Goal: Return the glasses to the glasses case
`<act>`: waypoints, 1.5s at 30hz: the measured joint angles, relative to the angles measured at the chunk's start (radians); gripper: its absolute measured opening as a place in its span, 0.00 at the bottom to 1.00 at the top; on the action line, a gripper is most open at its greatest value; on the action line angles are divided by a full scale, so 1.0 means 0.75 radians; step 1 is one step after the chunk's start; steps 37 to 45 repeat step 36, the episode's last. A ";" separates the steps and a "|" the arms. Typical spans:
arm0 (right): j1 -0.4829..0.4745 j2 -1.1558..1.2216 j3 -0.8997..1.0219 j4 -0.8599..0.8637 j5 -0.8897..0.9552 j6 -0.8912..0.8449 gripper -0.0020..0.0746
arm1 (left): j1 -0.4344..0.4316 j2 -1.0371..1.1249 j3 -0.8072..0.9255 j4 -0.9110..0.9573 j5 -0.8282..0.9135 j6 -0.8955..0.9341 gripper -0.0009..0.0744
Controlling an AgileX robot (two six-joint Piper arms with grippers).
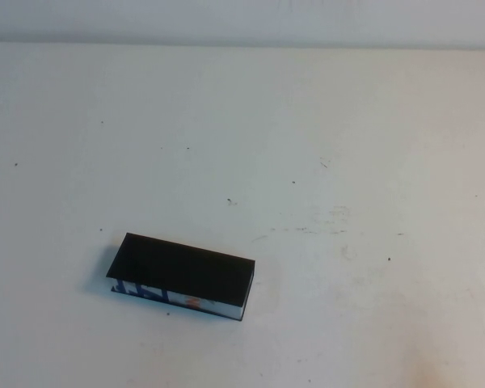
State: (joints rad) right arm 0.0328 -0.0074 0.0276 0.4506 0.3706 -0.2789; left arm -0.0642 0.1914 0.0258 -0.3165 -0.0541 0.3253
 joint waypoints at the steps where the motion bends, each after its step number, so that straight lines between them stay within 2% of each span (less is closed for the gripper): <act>1: 0.000 0.000 0.000 0.006 0.000 0.000 0.01 | 0.032 -0.026 0.000 0.077 0.042 -0.094 0.01; 5: 0.000 0.000 0.000 0.021 0.000 0.000 0.01 | 0.145 -0.201 0.000 0.284 0.305 -0.274 0.01; 9: -0.001 -0.002 0.000 0.025 0.003 0.000 0.01 | 0.167 -0.265 0.000 0.353 0.502 -0.314 0.01; 12: -0.001 -0.002 0.000 0.027 0.003 0.000 0.01 | 0.167 -0.266 0.000 0.375 0.565 -0.329 0.01; 45: -0.001 -0.005 0.000 0.027 0.003 0.000 0.01 | 0.168 -0.271 0.000 0.383 0.586 -0.334 0.01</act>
